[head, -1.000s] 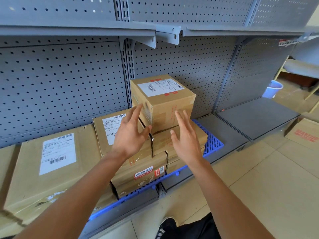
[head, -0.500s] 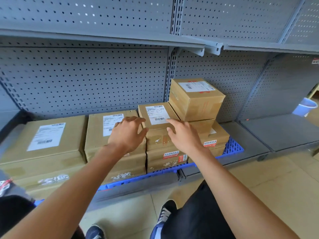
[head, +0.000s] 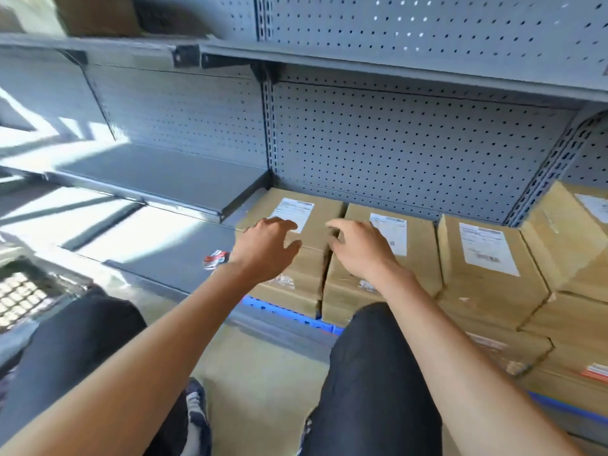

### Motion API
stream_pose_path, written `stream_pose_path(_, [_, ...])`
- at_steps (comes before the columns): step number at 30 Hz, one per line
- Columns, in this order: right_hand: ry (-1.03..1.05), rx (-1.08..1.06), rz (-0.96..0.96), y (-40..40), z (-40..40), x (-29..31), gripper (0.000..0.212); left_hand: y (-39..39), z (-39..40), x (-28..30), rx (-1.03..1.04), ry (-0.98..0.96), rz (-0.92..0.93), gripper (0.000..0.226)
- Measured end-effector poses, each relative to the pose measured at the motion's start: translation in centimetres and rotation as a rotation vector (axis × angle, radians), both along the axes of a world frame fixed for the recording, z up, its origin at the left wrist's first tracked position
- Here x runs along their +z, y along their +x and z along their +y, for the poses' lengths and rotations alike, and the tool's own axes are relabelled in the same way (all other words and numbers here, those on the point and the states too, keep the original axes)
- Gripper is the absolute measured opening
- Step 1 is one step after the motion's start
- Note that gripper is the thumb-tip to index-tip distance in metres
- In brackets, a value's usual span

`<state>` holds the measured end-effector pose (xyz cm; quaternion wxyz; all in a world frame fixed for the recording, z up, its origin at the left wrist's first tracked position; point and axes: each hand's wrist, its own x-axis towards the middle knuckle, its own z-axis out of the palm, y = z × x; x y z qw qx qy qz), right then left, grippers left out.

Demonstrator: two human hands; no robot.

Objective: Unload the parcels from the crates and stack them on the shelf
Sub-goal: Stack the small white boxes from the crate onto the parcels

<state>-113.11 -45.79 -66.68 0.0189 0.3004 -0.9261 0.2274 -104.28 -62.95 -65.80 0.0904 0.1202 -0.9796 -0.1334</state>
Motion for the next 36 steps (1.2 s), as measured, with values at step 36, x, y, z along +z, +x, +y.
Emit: stream_pose_path(36, [0.289, 0.959, -0.169, 29.1, -48.2, -9.1, 0.035, 39.0, -31.9, -10.0, 0.971, 0.169, -0.053, 0.041])
